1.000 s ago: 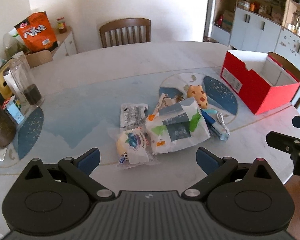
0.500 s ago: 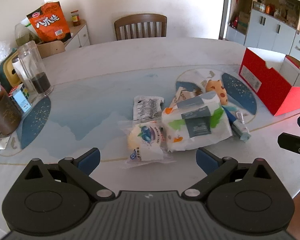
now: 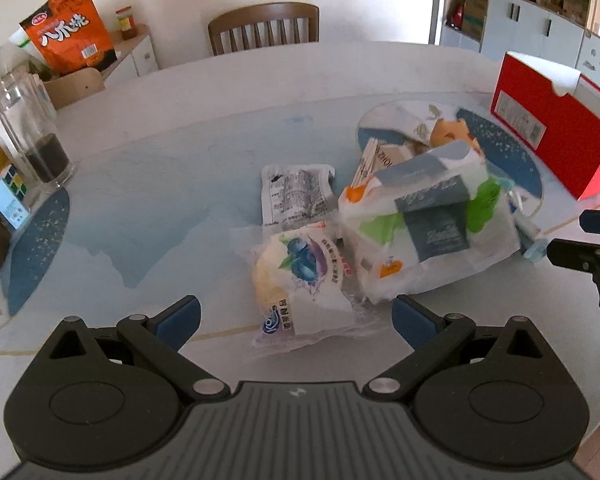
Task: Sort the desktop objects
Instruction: 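Move left tool to the blueberry bread bag while right tool reaches the blue packet, then close left tool on the bread bag while right tool closes on the blue packet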
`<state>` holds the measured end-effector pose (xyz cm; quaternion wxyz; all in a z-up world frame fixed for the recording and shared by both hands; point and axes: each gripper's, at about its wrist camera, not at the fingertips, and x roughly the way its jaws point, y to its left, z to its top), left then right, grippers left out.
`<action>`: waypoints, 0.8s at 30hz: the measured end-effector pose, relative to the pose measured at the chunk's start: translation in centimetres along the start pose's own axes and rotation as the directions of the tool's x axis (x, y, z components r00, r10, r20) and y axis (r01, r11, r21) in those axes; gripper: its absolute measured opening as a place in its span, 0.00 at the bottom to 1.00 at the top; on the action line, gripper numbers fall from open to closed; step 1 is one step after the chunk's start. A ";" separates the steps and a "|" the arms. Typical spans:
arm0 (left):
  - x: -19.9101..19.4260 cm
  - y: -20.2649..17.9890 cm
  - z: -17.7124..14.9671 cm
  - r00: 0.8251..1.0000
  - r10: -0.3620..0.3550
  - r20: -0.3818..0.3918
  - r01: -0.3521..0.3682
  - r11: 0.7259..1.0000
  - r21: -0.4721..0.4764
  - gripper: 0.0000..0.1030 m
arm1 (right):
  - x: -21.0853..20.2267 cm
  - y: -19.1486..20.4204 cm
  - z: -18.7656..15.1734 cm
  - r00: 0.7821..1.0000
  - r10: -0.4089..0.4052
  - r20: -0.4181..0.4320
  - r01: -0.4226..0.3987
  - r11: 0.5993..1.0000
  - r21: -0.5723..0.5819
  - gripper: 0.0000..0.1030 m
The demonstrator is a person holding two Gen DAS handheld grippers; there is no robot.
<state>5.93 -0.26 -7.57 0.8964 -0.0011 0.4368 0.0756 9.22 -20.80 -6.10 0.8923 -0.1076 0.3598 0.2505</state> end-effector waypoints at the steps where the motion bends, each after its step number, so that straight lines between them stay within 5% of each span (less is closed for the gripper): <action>1: 0.2 0.1 0.0 1.000 -0.005 -0.003 0.005 1.000 0.000 0.99 | 0.5 0.0 0.0 1.000 -0.007 -0.011 0.007 1.000 -0.005 0.55; 13: 2.0 1.1 0.1 0.999 -0.032 -0.012 0.032 0.999 -0.004 0.99 | 3.6 0.9 0.9 0.999 -0.007 -0.052 0.006 1.000 -0.027 0.40; 24: 2.5 0.9 0.4 0.999 -0.054 0.003 0.053 0.998 0.022 0.80 | 4.9 1.1 1.7 0.998 0.004 -0.065 -0.004 1.000 -0.011 0.35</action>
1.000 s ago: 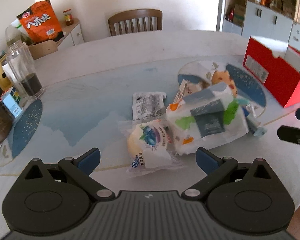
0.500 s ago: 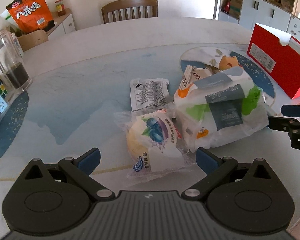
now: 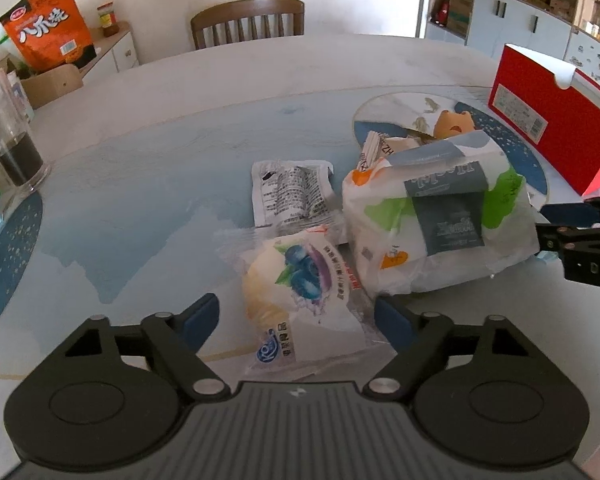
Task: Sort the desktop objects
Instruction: 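Close left tool on the bread bag while right tool closes on the blue packet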
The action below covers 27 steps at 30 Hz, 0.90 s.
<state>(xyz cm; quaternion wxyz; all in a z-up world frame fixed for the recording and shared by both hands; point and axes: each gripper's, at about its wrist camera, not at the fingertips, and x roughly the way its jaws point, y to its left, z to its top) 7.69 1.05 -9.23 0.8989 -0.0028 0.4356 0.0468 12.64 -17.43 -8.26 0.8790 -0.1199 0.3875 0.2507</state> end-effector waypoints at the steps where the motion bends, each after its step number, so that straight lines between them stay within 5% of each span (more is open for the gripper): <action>1: 0.0 0.0 0.0 1.000 -0.003 0.002 0.003 1.000 0.004 0.78 | 0.1 0.0 0.1 1.000 0.000 0.001 0.000 1.000 0.000 0.35; 17: -0.3 1.3 0.3 0.999 -0.046 -0.005 0.046 0.999 -0.023 0.61 | 0.0 0.0 0.5 1.000 -0.002 -0.027 0.003 0.999 0.047 0.16; 27: -2.1 2.4 0.0 0.996 -0.086 -0.010 0.085 0.996 -0.025 0.53 | -1.6 -0.1 0.7 0.999 0.005 -0.037 -0.001 0.994 0.107 0.13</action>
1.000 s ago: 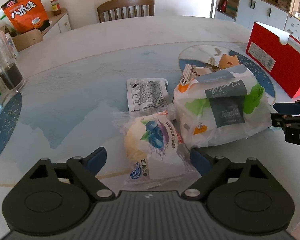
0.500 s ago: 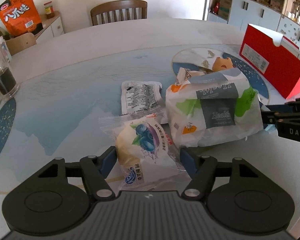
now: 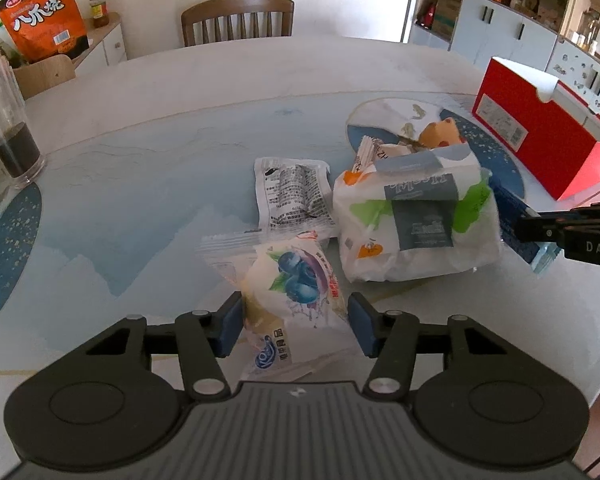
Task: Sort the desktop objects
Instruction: 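Close left tool on the bread bag while right tool closes on the blue packet, then carry the bread bag with left tool while right tool carries the packet into the red box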
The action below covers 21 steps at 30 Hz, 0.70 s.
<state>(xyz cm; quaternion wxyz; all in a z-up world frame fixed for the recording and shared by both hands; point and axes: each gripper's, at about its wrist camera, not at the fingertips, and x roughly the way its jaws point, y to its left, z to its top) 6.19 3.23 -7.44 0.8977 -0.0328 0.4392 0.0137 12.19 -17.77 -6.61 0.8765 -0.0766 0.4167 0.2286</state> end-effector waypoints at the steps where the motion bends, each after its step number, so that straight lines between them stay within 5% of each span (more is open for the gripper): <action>1: -0.3 0.0 0.1 1.000 -0.004 0.007 0.004 1.000 0.001 0.53 | -0.2 -0.1 0.0 1.000 -0.004 0.001 0.004 1.000 0.009 0.12; 21: -6.3 -1.3 2.9 0.993 -0.087 0.083 0.085 0.996 0.030 0.52 | -6.8 -0.9 1.0 0.997 -0.006 0.082 -0.005 0.992 0.129 0.12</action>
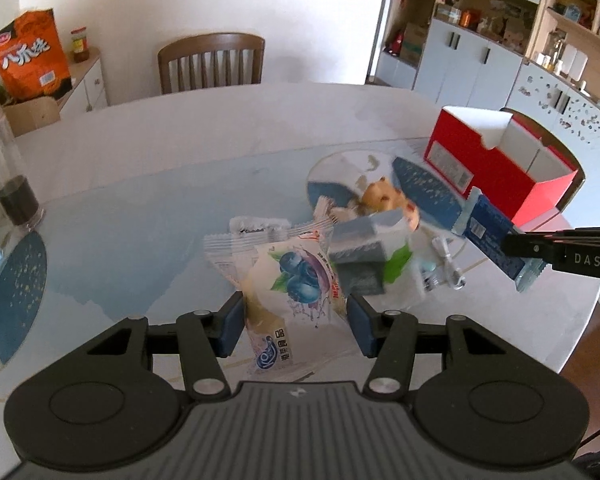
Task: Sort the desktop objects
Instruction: 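Carry the bread bag with left tool while right tool carries the packet into the red box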
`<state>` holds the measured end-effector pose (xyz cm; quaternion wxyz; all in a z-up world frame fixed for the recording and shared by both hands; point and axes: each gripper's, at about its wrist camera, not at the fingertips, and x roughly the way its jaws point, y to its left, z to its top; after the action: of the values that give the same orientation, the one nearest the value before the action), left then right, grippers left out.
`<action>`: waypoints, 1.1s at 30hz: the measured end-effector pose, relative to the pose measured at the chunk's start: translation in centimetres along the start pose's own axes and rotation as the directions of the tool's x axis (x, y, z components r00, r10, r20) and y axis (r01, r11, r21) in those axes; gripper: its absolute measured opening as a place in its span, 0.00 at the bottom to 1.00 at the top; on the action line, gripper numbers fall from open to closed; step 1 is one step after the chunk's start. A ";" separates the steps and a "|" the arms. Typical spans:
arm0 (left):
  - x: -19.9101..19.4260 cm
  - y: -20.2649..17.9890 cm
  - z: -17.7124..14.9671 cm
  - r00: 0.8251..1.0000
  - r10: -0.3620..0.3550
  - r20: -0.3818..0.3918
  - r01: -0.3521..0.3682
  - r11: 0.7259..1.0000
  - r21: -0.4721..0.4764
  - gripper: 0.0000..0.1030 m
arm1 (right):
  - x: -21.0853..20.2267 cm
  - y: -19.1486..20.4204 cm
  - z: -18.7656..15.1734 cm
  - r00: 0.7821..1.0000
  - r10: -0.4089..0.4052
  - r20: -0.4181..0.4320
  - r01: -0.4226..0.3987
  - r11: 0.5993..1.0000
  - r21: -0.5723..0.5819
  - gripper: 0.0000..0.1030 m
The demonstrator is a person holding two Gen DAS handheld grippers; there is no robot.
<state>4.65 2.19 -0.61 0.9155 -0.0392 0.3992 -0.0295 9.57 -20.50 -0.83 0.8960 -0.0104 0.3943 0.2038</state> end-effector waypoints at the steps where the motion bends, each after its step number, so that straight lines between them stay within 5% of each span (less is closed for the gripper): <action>1: -0.2 -0.4 0.4 1.000 -0.004 0.002 0.004 1.000 0.004 0.52 | -0.3 -0.1 0.2 1.000 0.002 0.005 -0.002 1.000 0.000 0.12; 17: 0.3 -9.3 5.6 0.998 -0.039 0.046 0.038 0.999 0.005 0.52 | -3.6 -5.9 3.3 0.996 0.084 0.045 -0.083 0.997 -0.004 0.12; 33: 6.1 -20.3 11.3 0.994 -0.091 0.062 0.088 0.995 0.055 0.52 | -3.9 -16.1 6.5 0.994 0.074 0.082 -0.076 0.997 0.019 0.12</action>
<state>16.61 -17.97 4.58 0.9263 -0.0341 0.3666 -0.0796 17.75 -35.54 4.14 0.9031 0.0226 0.3599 0.2331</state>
